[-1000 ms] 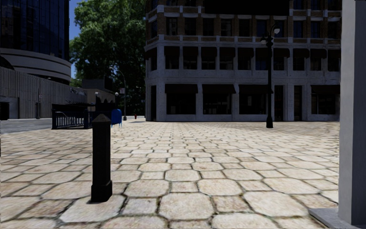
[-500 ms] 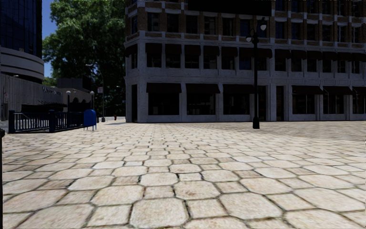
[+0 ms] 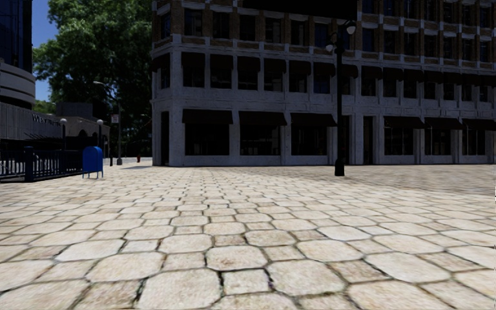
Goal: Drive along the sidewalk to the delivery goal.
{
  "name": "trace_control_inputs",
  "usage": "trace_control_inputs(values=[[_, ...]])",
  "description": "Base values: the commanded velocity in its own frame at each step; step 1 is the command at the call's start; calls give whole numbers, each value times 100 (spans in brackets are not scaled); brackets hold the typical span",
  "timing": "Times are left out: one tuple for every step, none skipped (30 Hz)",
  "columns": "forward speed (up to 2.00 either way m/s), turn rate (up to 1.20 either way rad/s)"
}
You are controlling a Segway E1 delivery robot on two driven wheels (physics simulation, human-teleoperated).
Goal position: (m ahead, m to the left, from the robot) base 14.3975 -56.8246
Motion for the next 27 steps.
trace_control_inputs(values=[[159,-43],[159,-43],[159,-46],[159,-46],[159,-47],[159,-47],[159,-47],[159,-48],[159,-53],[159,-57],[159,-57],[159,-60],[159,-61],[159,-61],[159,-61],[159,-61],[159,-61],[200,-61],[200,-61],[200,-61],[200,-61],[200,-61],[200,-61],[200,-61],[200,-61],[200,-61],[200,-61]])
